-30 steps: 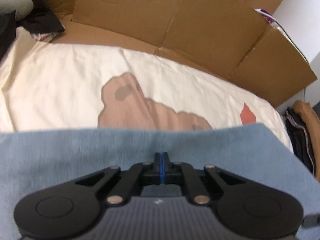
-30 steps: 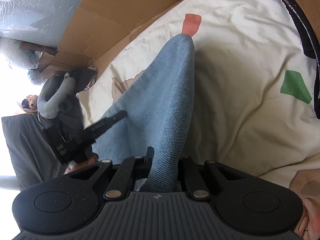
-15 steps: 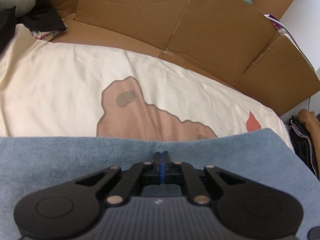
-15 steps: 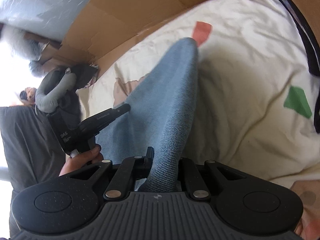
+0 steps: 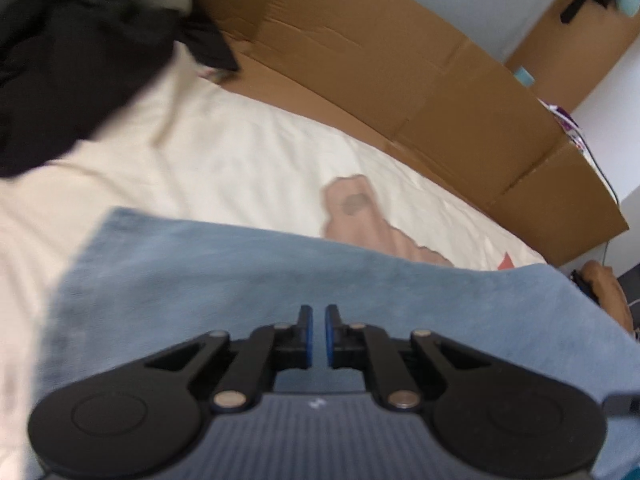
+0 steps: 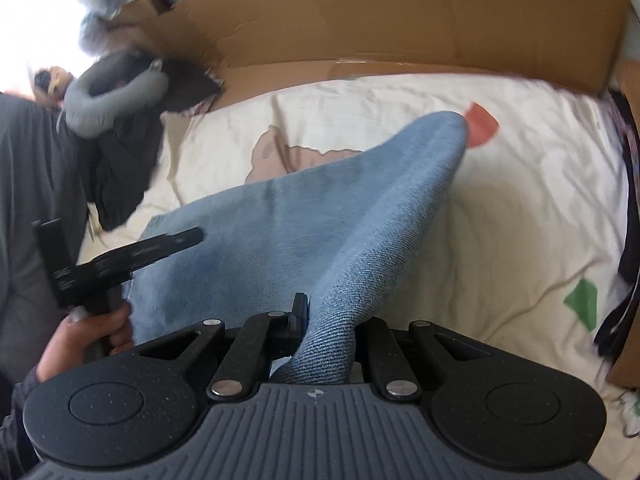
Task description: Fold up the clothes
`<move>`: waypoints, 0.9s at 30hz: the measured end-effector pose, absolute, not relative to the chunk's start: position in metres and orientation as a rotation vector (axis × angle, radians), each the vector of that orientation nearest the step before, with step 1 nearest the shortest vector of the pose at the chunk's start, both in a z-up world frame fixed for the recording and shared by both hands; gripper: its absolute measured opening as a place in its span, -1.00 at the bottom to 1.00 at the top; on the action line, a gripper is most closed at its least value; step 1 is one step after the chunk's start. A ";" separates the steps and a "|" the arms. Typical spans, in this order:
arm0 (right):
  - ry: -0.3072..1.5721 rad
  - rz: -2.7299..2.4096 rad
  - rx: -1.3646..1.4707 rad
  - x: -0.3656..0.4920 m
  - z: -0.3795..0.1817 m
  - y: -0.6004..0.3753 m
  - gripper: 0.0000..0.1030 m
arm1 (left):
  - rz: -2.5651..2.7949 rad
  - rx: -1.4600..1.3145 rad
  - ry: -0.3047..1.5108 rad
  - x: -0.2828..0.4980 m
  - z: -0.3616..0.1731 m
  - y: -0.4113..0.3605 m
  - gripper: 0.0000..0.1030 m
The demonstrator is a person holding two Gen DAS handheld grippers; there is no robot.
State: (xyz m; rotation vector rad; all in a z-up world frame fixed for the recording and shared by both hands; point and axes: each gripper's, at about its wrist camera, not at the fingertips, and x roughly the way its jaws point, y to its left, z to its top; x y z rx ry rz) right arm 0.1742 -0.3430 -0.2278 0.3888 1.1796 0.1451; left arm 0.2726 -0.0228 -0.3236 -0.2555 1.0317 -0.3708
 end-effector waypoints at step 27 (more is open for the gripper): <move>1.143 0.198 0.100 0.179 -0.175 -0.182 -0.87 | -0.257 -0.432 1.042 0.207 -0.342 0.103 -0.14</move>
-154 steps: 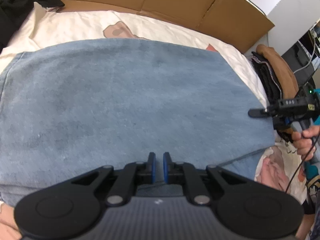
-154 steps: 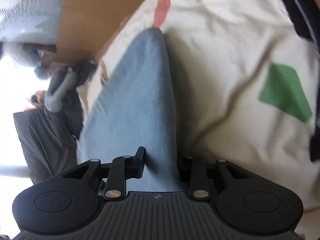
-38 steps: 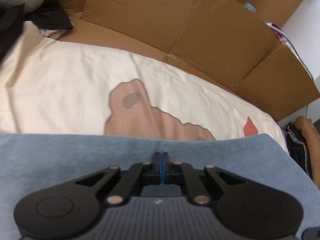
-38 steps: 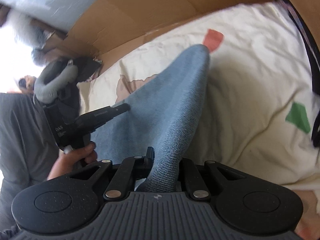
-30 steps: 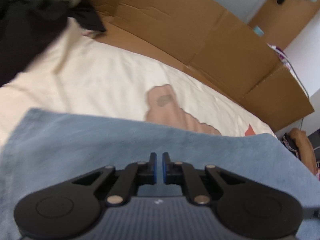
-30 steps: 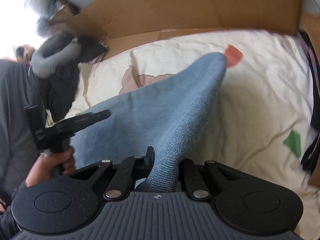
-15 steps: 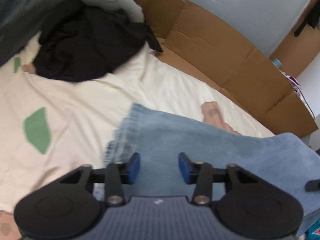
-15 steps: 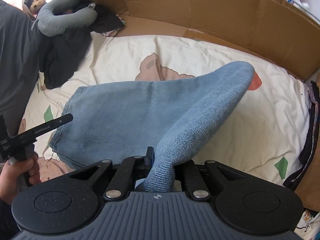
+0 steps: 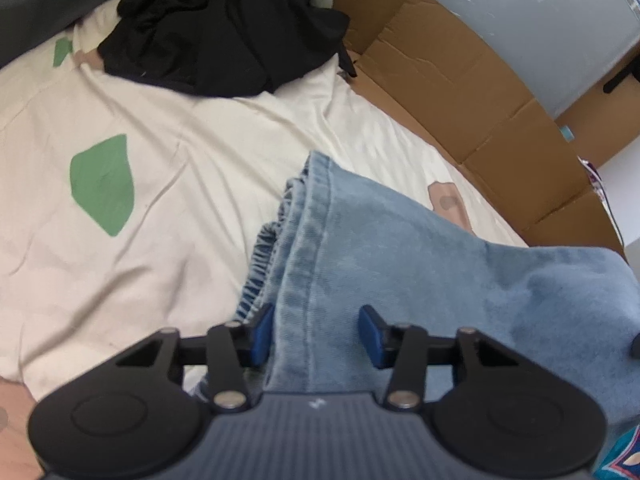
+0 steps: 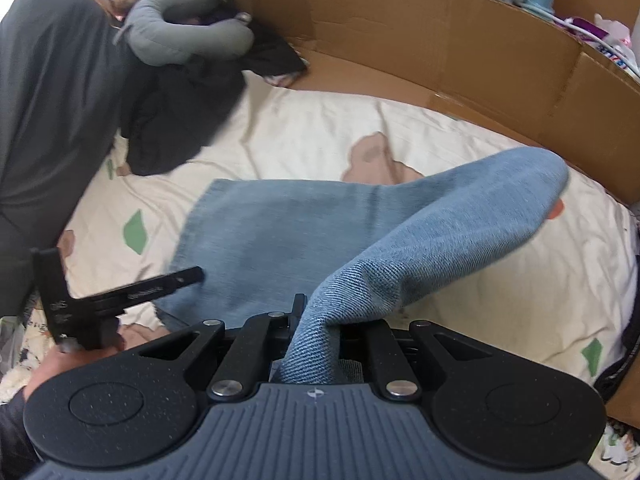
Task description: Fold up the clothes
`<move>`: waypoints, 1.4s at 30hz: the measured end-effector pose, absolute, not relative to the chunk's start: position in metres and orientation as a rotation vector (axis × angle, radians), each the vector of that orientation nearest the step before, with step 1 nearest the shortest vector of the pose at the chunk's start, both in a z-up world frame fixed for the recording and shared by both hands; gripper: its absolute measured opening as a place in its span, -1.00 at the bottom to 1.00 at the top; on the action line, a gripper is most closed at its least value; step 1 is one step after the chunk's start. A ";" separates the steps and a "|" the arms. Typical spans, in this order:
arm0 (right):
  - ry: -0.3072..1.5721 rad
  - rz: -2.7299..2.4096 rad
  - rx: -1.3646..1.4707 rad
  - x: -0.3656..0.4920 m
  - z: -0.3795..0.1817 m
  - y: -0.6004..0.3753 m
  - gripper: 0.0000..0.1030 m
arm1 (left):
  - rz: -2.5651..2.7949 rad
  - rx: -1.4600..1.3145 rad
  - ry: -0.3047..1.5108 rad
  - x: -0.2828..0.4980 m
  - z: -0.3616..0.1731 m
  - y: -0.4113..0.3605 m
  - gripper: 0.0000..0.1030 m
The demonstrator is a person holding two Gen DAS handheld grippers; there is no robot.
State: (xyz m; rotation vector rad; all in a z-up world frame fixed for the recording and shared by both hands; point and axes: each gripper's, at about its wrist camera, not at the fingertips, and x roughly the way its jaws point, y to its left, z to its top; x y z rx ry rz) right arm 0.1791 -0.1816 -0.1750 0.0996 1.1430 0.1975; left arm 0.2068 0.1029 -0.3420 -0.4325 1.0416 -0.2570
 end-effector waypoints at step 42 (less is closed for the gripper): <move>1.173 0.420 -0.006 0.182 -0.250 -0.044 -0.04 | -0.304 -0.628 0.911 0.168 -0.303 0.163 -0.52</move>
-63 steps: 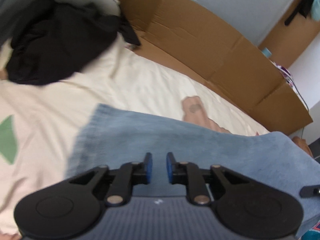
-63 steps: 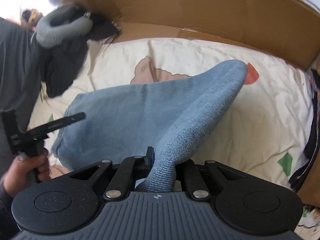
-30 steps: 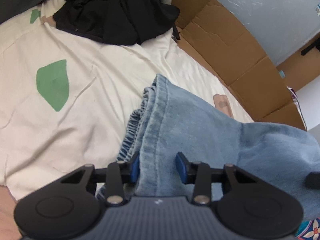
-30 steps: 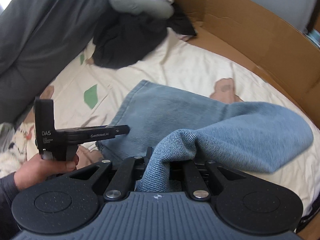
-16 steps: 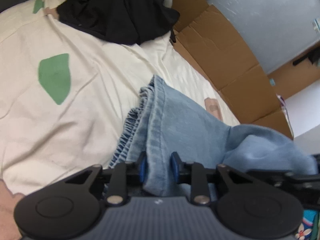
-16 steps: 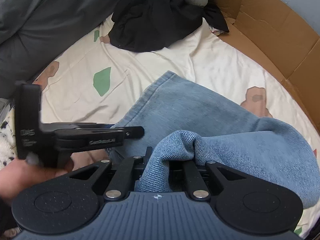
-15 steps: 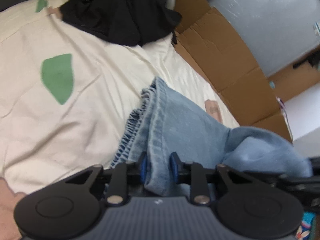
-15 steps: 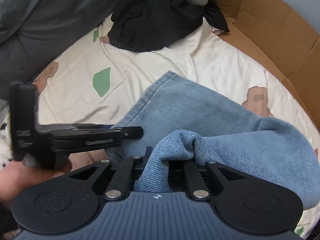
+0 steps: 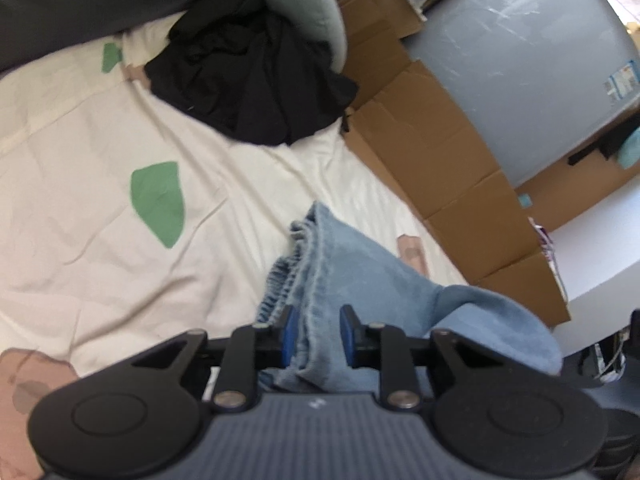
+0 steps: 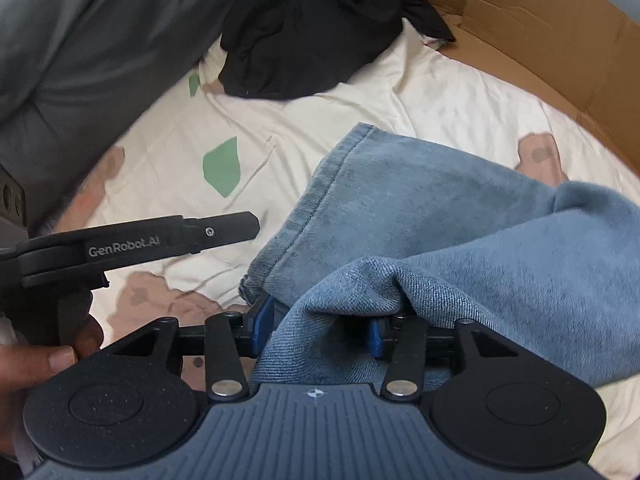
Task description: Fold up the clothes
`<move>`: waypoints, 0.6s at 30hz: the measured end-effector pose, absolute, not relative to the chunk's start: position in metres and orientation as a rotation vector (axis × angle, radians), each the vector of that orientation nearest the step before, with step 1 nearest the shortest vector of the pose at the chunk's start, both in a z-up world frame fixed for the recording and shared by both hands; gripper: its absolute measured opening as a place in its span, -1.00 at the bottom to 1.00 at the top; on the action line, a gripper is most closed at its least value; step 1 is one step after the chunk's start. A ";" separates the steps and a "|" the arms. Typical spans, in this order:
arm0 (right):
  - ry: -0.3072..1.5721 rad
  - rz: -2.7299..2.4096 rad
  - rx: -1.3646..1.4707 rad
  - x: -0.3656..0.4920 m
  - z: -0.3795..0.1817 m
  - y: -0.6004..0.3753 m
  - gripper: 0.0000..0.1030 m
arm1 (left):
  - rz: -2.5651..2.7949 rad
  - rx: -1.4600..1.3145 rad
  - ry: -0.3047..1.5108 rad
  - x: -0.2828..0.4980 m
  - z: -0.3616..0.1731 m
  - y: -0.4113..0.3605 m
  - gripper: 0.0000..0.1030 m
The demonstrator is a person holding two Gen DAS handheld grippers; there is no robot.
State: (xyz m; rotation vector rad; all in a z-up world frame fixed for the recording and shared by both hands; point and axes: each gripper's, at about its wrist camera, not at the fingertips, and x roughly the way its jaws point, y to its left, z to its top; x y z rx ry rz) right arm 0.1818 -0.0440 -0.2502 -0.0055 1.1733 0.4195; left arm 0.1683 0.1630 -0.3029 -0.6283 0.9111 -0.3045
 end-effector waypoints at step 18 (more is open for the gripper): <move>1.056 0.190 0.297 0.108 -0.233 -0.148 -0.02 | -0.534 -0.478 0.901 0.161 -0.262 0.100 -0.27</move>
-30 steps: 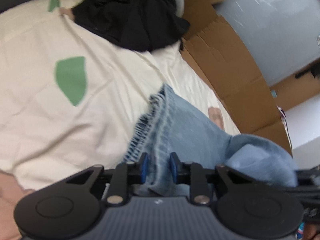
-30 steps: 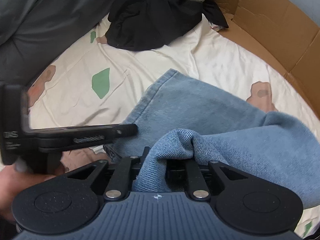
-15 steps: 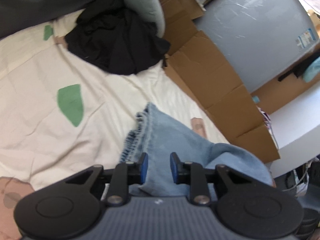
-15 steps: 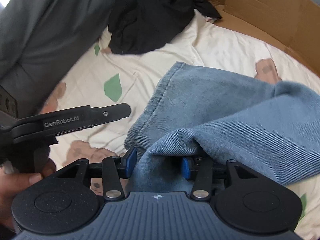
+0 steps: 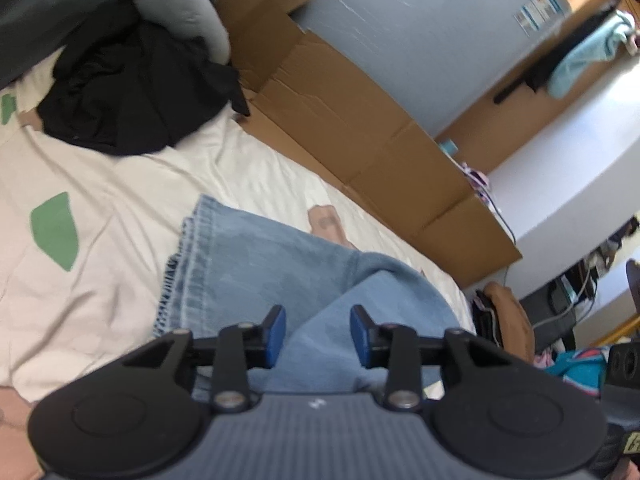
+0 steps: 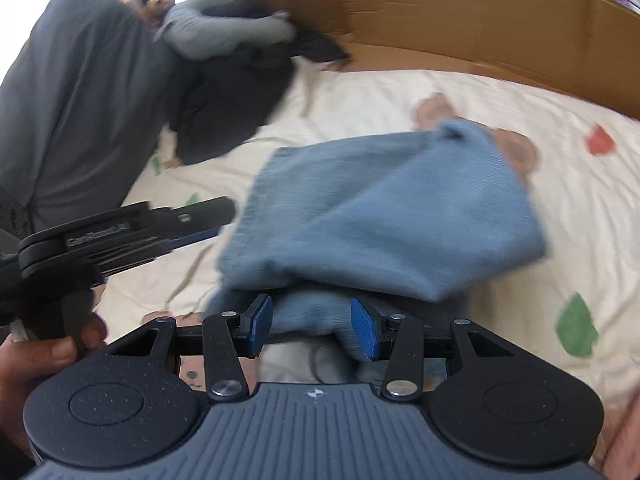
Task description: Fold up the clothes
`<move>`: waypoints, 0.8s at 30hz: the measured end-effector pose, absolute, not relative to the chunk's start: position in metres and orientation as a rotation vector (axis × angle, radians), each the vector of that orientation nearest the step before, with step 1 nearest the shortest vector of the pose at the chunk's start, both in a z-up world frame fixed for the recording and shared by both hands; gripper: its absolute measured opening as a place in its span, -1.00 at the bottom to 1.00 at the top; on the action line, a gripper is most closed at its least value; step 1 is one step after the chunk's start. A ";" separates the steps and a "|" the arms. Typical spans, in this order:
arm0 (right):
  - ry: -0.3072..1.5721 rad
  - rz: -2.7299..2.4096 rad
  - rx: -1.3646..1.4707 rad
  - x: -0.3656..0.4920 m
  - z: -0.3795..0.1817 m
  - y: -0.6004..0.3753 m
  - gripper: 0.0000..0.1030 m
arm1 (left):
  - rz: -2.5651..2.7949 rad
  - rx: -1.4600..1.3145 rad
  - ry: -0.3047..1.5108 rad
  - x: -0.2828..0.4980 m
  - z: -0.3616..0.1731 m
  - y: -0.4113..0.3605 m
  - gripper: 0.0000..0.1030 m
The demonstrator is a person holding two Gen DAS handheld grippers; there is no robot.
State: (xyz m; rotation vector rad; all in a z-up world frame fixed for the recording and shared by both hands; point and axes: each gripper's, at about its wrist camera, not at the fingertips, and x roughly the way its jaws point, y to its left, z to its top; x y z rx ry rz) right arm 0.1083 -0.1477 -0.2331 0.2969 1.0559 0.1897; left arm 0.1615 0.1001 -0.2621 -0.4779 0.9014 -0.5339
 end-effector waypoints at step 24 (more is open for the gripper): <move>0.878 -0.062 0.882 0.113 -0.316 -0.253 0.35 | -0.535 -0.314 1.011 0.161 -0.288 0.073 -0.26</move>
